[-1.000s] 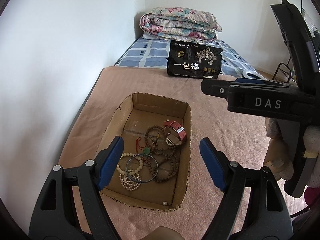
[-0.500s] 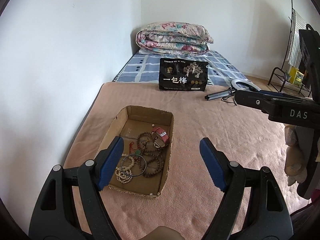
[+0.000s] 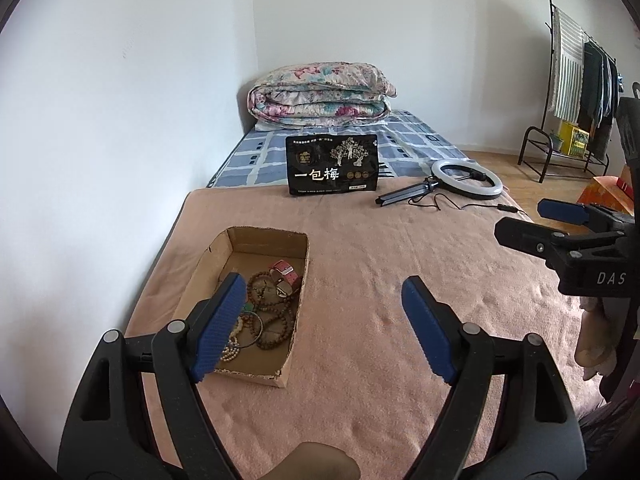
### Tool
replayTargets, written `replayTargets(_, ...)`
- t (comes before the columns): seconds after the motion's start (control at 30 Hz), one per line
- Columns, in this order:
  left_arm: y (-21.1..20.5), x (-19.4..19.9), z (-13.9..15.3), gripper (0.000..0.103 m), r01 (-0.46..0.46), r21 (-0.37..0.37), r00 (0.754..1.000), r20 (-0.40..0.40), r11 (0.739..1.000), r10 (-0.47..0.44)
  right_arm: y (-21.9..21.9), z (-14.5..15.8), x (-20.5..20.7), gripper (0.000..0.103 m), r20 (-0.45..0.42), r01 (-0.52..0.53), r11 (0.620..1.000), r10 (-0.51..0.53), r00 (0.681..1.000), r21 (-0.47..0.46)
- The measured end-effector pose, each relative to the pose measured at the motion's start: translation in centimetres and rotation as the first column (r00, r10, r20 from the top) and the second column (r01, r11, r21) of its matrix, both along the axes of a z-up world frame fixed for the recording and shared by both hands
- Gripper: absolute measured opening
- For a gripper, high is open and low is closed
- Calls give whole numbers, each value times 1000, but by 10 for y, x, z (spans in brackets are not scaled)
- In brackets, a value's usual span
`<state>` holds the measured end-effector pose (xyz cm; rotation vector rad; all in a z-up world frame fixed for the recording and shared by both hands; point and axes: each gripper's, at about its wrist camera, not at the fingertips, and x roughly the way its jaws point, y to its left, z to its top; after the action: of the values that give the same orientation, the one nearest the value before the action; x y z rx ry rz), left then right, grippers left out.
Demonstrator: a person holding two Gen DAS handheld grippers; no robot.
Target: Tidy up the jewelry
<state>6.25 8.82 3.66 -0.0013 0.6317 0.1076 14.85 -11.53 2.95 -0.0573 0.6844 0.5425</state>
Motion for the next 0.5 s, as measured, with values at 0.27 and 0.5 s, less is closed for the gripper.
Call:
replayTargets(0.27, -21, -6, -7, 98, 13, 14, 999, 35, 1000, -14, -20, -15, -4, 103, -14, 40, 999, -40, 999, 1)
replayTargets(0.5, -26, -7, -12, 101, 1, 52, 999, 39, 999, -3, -22, -23, -8, 103, -9, 36, 999, -36, 999, -24)
